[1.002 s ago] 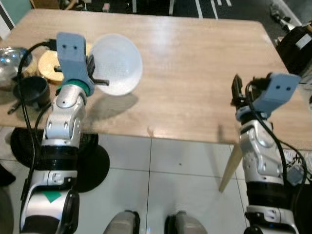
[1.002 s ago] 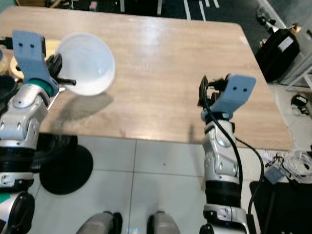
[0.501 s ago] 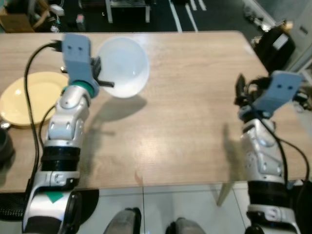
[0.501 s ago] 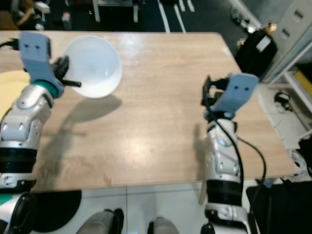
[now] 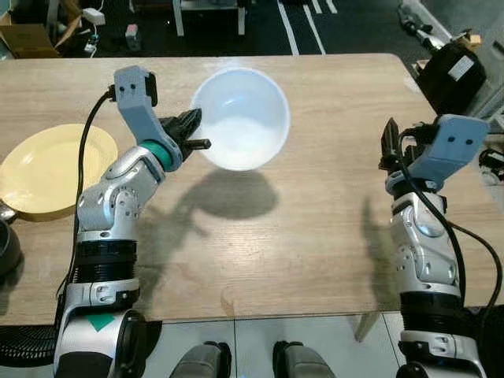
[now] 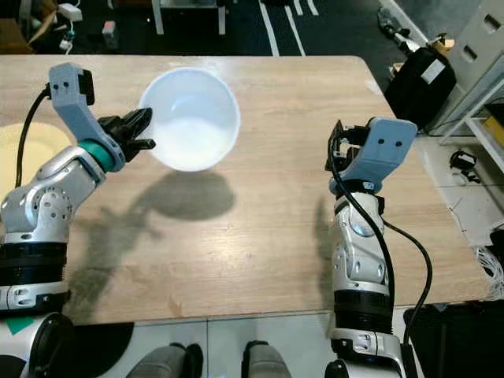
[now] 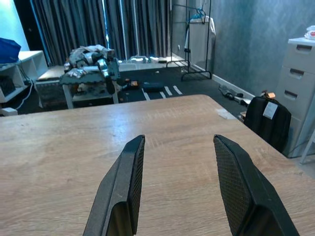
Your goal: Setting the table
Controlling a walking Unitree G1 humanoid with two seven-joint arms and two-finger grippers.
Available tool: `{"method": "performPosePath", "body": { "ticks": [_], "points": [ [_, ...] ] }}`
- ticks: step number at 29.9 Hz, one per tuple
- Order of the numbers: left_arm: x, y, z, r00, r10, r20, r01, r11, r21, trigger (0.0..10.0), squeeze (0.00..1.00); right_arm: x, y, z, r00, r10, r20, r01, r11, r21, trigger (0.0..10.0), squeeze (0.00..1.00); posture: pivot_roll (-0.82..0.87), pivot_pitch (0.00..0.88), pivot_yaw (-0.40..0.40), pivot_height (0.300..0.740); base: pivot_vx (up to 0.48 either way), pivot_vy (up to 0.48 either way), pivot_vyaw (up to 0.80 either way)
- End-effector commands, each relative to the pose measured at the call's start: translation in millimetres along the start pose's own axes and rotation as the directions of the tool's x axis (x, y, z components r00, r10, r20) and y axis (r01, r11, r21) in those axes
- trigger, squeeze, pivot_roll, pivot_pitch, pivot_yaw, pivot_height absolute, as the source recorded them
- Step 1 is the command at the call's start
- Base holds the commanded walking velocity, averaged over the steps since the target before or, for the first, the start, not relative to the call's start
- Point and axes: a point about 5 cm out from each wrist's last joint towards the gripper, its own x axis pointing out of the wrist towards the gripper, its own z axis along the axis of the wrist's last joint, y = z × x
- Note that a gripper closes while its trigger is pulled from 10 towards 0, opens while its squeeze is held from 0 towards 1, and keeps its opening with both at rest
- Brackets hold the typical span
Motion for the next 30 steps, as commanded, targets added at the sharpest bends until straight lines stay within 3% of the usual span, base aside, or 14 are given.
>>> {"method": "performPosePath", "body": {
  "ticks": [1,9,10,12,16,19,30],
  "points": [
    [-2.6,1.3,-4.0,1.000,-0.013,-0.011,0.012,0.999,-0.037,10.0,0.00,-1.8,-1.3,-2.6,1.000,-0.004,-0.005,0.004,1.000,-0.008,10.0,0.00,0.05,0.005,0.064,0.740,0.000,0.000,0.00],
    [-1.5,10.6,-8.1,1.000,0.004,-0.012,-0.006,0.987,-0.159,10.0,0.00,-1.5,0.8,-2.4,1.000,0.006,0.001,-0.006,1.000,-0.015,10.0,0.00,0.05,0.001,0.063,0.740,0.000,0.000,0.00],
    [0.4,23.7,-14.1,0.997,0.067,-0.035,-0.074,0.966,-0.248,10.0,0.00,-1.7,2.0,-2.6,1.000,0.009,0.002,-0.009,1.000,-0.016,10.0,0.00,0.05,0.000,0.060,0.740,0.000,0.000,0.00],
    [2.4,33.5,-22.2,0.994,0.091,-0.063,-0.106,0.946,-0.305,10.0,0.00,-2.1,3.0,-2.7,1.000,0.014,0.003,-0.014,1.000,-0.016,10.0,0.00,0.04,0.003,0.056,0.740,0.000,0.000,0.00],
    [2.3,35.1,-23.8,0.993,0.091,-0.070,-0.109,0.942,-0.318,10.0,0.00,-2.2,3.2,-2.7,1.000,0.016,0.003,-0.016,1.000,-0.016,10.0,0.00,0.04,0.003,0.056,0.740,0.000,0.000,0.00],
    [6.1,39.1,-36.5,0.984,0.110,-0.138,-0.152,0.926,-0.347,10.0,0.00,-4.9,2.4,-0.9,1.000,0.026,0.007,-0.026,0.999,-0.025,10.0,0.00,0.02,0.019,0.059,0.740,0.000,0.000,0.00],
    [7.8,34.8,-47.4,0.973,0.105,-0.207,-0.180,0.906,-0.384,10.0,0.00,-10.2,2.2,-3.4,0.999,0.037,-0.006,-0.037,0.999,-0.031,10.0,0.00,0.03,0.033,0.062,0.740,0.000,0.000,0.00]
  ]
}}
